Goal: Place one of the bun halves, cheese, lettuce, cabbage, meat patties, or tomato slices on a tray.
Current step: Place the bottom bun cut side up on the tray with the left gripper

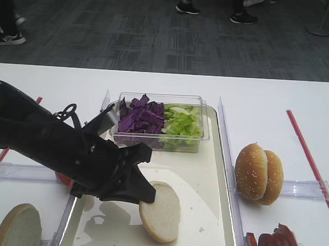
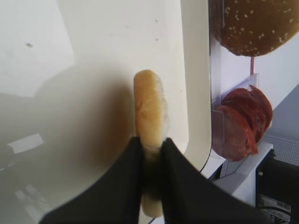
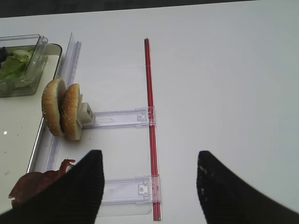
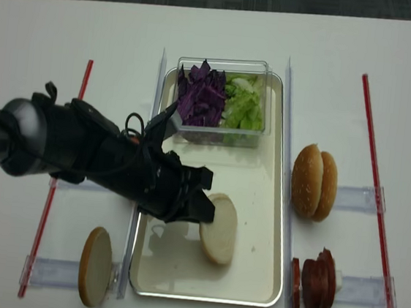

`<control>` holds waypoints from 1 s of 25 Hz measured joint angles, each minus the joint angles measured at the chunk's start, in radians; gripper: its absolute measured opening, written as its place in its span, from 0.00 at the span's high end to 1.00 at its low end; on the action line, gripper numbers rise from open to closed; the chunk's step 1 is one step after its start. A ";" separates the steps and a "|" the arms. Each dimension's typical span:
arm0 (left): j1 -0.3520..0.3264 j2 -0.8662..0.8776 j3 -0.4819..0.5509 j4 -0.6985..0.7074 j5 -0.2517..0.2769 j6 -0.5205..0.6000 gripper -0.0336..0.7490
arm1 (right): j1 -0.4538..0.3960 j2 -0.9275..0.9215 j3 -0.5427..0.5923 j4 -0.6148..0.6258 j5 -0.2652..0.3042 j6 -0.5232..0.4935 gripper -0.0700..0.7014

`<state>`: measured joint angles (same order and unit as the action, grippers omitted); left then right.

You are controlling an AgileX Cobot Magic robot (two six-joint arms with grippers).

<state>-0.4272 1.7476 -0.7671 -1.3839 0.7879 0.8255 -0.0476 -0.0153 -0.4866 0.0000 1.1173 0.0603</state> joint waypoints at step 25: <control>0.002 0.046 0.003 -0.002 -0.016 0.006 0.81 | 0.000 0.000 0.000 0.000 0.000 0.000 0.31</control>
<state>-0.4255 1.7939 -0.7641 -1.3861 0.7717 0.8317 -0.0476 -0.0153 -0.4866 0.0000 1.1173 0.0603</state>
